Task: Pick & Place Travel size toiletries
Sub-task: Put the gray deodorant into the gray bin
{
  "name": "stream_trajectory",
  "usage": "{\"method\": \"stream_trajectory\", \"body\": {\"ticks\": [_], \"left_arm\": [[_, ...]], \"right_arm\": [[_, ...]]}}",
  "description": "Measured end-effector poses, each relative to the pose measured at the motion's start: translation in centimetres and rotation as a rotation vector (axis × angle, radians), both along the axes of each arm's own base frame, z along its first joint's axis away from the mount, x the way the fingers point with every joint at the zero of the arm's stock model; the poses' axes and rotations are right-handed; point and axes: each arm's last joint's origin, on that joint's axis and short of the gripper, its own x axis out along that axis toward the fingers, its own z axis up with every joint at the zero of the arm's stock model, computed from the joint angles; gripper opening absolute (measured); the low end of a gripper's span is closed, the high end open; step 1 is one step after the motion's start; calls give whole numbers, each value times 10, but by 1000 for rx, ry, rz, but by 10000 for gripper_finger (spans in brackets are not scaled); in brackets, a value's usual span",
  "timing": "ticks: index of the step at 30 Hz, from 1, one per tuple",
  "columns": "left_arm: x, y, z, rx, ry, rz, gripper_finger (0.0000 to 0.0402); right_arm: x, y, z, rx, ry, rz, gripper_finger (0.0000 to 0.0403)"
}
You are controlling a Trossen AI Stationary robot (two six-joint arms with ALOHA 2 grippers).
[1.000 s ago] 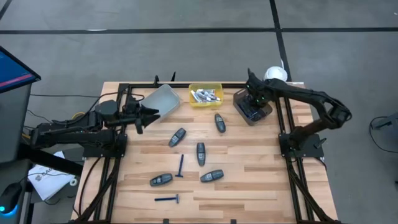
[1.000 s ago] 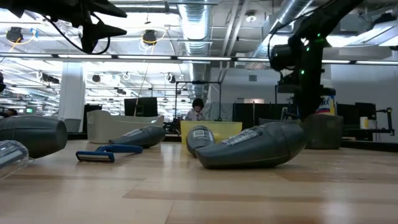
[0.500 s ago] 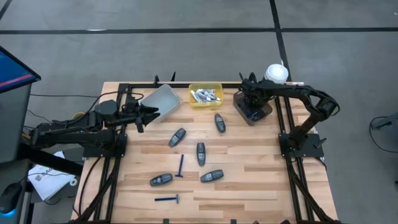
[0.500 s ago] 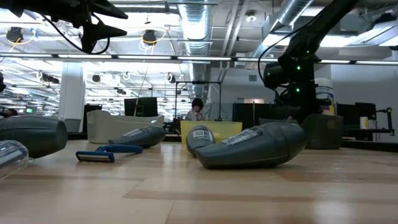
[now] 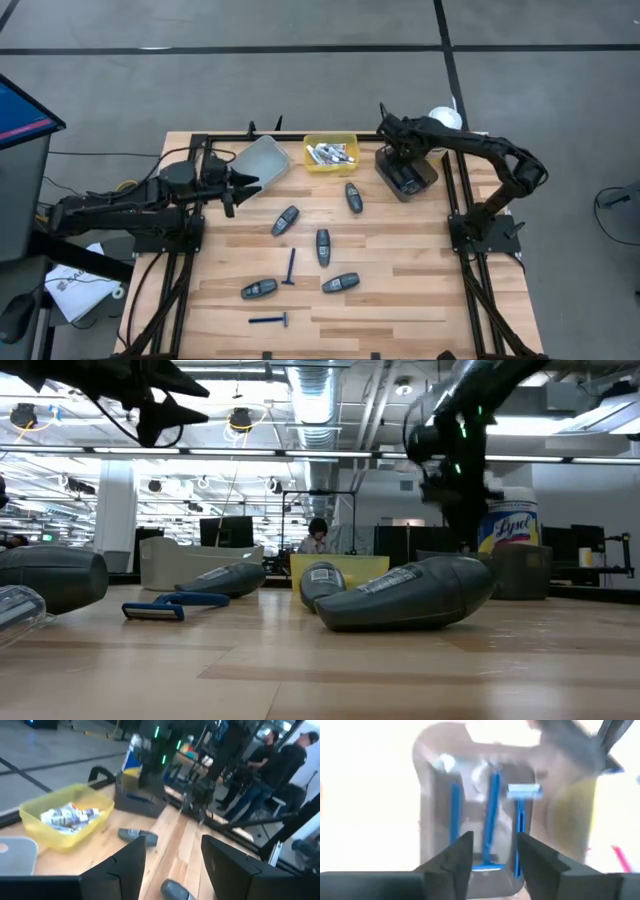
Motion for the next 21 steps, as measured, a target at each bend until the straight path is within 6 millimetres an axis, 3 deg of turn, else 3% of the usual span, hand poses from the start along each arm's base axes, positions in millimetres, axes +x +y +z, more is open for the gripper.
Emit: {"method": "stream_trajectory", "body": {"ticks": [6, 11, 15, 21], "left_arm": [[21, 2, -17, 3, 131, -76, 215], [42, 7, -41, -32, 293, -82, 248], [62, 4, -59, -14, 434, -133, 269], [100, -7, -61, 200, 572, -92, 274]], "right_arm": [[10, 26, 82, -120, -181, 86, 195], [-2, 65, 134, -174, -369, 77, 213], [-17, 94, 154, -198, -473, 50, 213], [-29, 118, 163, -189, -536, 26, 203]]}}
